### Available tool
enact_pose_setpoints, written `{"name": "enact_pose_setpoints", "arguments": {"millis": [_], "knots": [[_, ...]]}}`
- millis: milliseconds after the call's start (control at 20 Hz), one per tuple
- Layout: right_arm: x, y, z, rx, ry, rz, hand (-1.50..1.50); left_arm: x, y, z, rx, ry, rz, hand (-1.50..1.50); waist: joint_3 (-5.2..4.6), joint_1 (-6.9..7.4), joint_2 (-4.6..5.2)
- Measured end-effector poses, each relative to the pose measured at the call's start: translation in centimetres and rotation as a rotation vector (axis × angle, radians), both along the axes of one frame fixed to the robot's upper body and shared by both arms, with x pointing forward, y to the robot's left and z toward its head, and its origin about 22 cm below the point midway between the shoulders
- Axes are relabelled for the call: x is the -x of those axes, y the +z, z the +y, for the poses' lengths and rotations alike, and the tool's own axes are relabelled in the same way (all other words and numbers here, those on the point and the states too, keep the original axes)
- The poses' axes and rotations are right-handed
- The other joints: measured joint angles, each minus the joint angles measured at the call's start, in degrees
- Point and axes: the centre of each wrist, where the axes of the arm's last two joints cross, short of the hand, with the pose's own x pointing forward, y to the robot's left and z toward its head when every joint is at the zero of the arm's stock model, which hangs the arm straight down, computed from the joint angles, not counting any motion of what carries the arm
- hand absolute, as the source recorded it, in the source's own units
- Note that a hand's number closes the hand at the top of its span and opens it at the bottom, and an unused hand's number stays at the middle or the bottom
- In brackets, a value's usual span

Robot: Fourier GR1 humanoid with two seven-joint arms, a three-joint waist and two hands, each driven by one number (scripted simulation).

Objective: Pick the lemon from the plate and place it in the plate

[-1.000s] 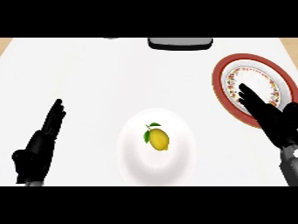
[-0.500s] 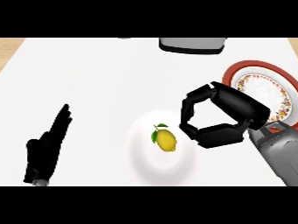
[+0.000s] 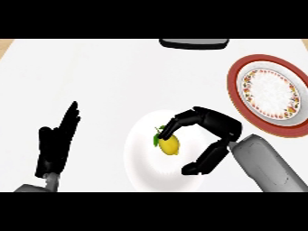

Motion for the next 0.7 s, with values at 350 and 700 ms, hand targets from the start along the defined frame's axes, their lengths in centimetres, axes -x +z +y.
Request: {"name": "enact_pose_setpoints", "arguments": {"millis": [350, 700], "knots": [[-2.3, 0.8, 1.5, 0.221, 0.134, -0.279, -1.50, -0.9, -0.3, 0.2, 0.003, 0.018, 0.016, 0.00, -0.08, -0.77, -0.48], [-4.0, 4.3, 5.0, 0.454, 0.191, -0.524, -1.50, -1.1, -0.5, 0.4, 0.006, 0.031, 0.024, 0.00, -0.17, -1.63, -0.92]]}}
